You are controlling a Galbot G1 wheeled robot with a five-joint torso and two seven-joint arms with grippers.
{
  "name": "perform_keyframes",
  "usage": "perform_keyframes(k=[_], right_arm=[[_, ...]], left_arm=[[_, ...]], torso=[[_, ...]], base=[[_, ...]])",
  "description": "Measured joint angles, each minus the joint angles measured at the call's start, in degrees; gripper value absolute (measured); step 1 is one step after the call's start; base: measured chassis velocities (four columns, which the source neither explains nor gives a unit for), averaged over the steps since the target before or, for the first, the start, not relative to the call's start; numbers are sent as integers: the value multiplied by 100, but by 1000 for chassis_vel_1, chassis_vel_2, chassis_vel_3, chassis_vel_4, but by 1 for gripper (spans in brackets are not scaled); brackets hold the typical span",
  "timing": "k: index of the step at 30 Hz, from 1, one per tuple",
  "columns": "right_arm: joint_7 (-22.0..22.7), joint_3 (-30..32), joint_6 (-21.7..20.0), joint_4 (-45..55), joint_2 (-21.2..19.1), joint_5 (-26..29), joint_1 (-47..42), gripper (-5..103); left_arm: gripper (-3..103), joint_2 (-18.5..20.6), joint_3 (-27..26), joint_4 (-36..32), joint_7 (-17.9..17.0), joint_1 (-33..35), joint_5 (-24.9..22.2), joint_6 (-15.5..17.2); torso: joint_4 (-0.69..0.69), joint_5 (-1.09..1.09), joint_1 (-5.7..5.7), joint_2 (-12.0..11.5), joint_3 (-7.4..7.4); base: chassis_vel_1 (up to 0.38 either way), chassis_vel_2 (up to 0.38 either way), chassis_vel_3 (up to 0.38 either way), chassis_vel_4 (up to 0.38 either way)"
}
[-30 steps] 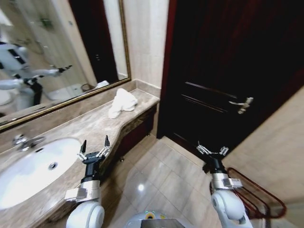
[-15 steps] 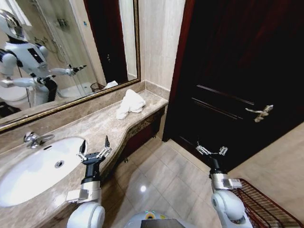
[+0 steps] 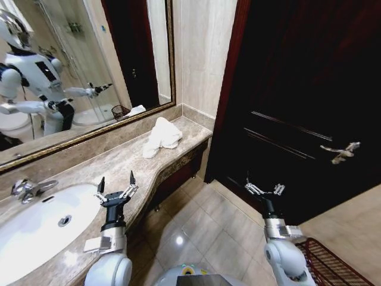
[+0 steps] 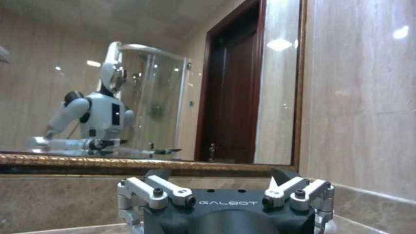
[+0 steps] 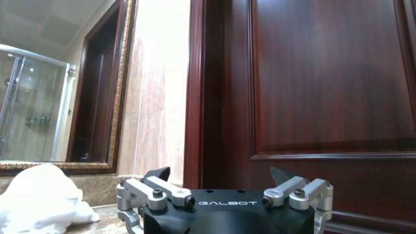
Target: Discard the used towel into the hamper.
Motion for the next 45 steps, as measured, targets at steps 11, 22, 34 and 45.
perform_keyframes(k=[11,22,34,45], right_arm=[[35,-20,5,-3,-41,-31,16,100],[29,-25,-7,-4,-52,-105,-60,100],[24,-34,4,-59,-62,-102,-85,100],[-11,-66,89,-217,3,-170,-108,100]], left_arm=[[100,852,-275,-168,-197,-360,-808,656],[100,2611,-868,600,-601,-1460,-2870,1364],[100,3971,-646,1538,17,-2351,-4072,1636],[98,5430,556,3270,1235,-4236,-5286,1790]], torso=[[0,0,0,0,0],[0,-2,1,1,0],[0,-2,1,1,1],[-1,0,1,1,1]], base=[[-5,3,4,-2],[0,0,0,0],[0,0,0,0],[0,0,0,0]])
